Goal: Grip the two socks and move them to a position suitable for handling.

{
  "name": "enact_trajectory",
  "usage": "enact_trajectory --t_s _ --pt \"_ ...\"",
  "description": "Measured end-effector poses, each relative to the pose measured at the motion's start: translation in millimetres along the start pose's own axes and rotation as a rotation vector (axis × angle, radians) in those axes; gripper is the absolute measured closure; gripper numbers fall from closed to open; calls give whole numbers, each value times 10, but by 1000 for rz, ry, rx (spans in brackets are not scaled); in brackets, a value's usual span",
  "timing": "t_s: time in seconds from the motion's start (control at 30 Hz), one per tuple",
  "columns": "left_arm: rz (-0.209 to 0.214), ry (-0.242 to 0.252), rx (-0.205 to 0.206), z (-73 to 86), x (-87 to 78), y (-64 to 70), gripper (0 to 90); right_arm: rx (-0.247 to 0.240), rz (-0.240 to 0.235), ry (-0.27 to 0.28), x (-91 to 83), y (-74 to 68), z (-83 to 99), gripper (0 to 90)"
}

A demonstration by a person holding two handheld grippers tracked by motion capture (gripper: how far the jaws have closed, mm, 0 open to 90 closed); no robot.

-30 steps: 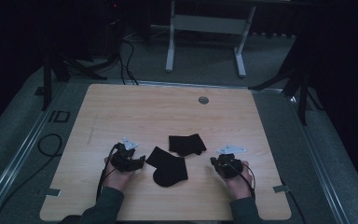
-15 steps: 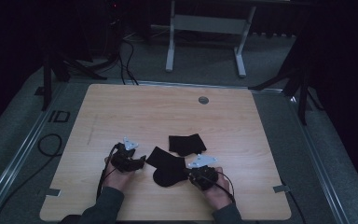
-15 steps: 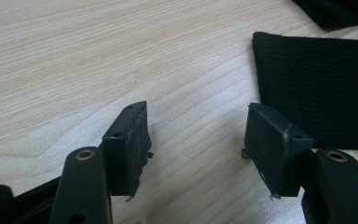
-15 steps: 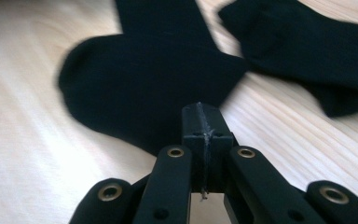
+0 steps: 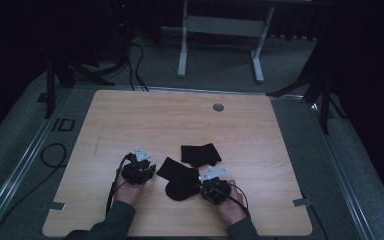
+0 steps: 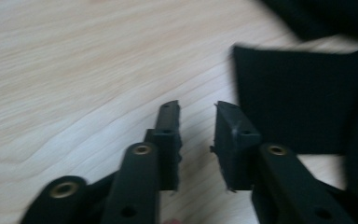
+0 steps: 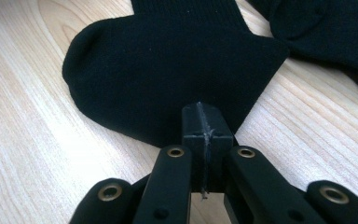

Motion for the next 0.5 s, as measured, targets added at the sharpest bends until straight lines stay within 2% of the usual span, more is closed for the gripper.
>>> enact_trajectory --t_s 0.13,0.3,0.4,0.5 --pt "107 56 27 -75 9 164 831 -1 -5 1 -1 5 4 898" --pt "125 31 102 -104 113 321 870 -5 -9 -2 -5 9 7 898" --pt "111 -14 112 -48 189 314 854 -5 -9 -2 -9 11 13 895" --pt "108 -33 95 -15 207 296 858 13 -23 -5 -12 25 21 894"
Point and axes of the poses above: each handheld gripper's, and its own axes: x roughly forward along the jaws, z roughly out of its underside, y roughly to its right, the point moved 8 cm from there along x, roughly forward along the jaws, and after that the axes turned 13 degrees about z, right-handed, at the moved point
